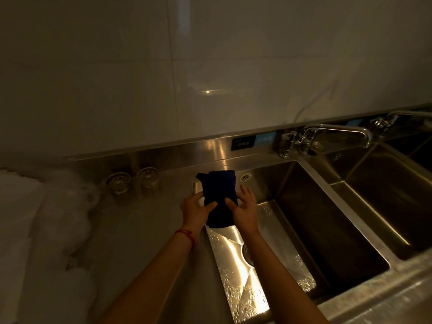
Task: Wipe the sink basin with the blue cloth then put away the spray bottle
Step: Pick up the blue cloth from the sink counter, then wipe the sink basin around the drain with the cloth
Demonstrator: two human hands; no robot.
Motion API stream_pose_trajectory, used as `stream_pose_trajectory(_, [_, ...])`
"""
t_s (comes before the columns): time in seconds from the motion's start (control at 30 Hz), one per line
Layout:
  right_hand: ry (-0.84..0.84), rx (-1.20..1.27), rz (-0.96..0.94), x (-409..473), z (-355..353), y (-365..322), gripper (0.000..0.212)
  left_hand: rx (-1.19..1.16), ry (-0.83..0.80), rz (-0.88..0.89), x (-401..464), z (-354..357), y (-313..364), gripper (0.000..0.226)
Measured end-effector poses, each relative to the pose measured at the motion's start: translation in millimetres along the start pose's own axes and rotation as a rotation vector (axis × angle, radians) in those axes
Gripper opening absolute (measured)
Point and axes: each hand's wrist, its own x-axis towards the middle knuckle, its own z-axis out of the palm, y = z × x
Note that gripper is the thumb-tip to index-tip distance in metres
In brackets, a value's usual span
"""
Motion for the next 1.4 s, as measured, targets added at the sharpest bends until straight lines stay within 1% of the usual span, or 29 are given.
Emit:
stream_pose_trajectory(0.1, [0.024, 0.002, -0.003, -2.5, -12.0, 0.3, 0.034, 0.054, 0.017, 0.054, 0.2, 10.5, 2.2, 0.041])
stream_pose_trajectory(0.23, [0.053, -0.026, -0.011, -1.5, -28.5, 0.4, 0.034, 0.163, 0.063, 0.168, -4.6, 26.9, 9.6, 0.041])
stream_pose_trajectory(0.37, [0.076, -0.075, -0.003, 0.9, -49.6, 6.8, 0.035, 0.232, 0.07, 0.283, -12.5, 44.2, 21.2, 0.032])
stream_pose_trajectory(0.47, [0.075, -0.099, -0.002, 1.3, -67.3, 13.5, 0.037, 0.377, 0.085, 0.401, -20.6, 57.1, 31.6, 0.027])
stream_pose_trajectory(0.57, [0.079, -0.184, 0.008, 2.9, -87.9, 20.1, 0.039, 0.495, 0.086, 0.486, -28.4, 72.1, 43.5, 0.025])
stream_pose_trajectory(0.7, [0.113, -0.287, 0.018, 6.0, -126.5, 28.9, 0.046, 0.642, 0.042, 0.599, -39.6, 101.8, 59.8, 0.026])
stream_pose_trajectory(0.83, [0.152, -0.349, 0.012, 7.3, -161.5, 34.6, 0.063, 0.738, 0.033, 0.67, -50.7, 131.2, 72.8, 0.022])
stream_pose_trajectory(0.93, [0.189, -0.382, -0.045, 8.3, -184.0, 38.4, 0.082, 0.854, 0.033, 0.716, -56.8, 149.6, 79.5, 0.019])
stream_pose_trajectory(1.03, [0.19, -0.478, -0.158, 11.1, -203.8, 40.0, 0.09, 1.067, 0.015, 0.775, -62.3, 164.9, 84.1, 0.016])
stream_pose_trajectory(1.13, [0.125, -0.676, -0.333, 17.2, -221.6, 38.4, 0.087, 1.236, -0.018, 0.847, -68.9, 177.8, 88.6, 0.017])
stream_pose_trajectory(1.23, [0.04, -0.887, -0.462, 23.3, -239.7, 36.5, 0.077, 1.367, -0.017, 0.921, -76.7, 190.1, 91.7, 0.02])
stream_pose_trajectory(1.3, [-0.012, -1.001, -0.493, 26.3, -250.0, 35.2, 0.072, 1.411, -0.023, 0.952, -80.9, 197.7, 91.5, 0.022])
stream_pose_trajectory(1.4, [-0.069, -1.127, -0.507, 30.3, -261.3, 34.0, 0.072, 1.451, -0.042, 0.971, -84.4, 208.0, 90.4, 0.023])
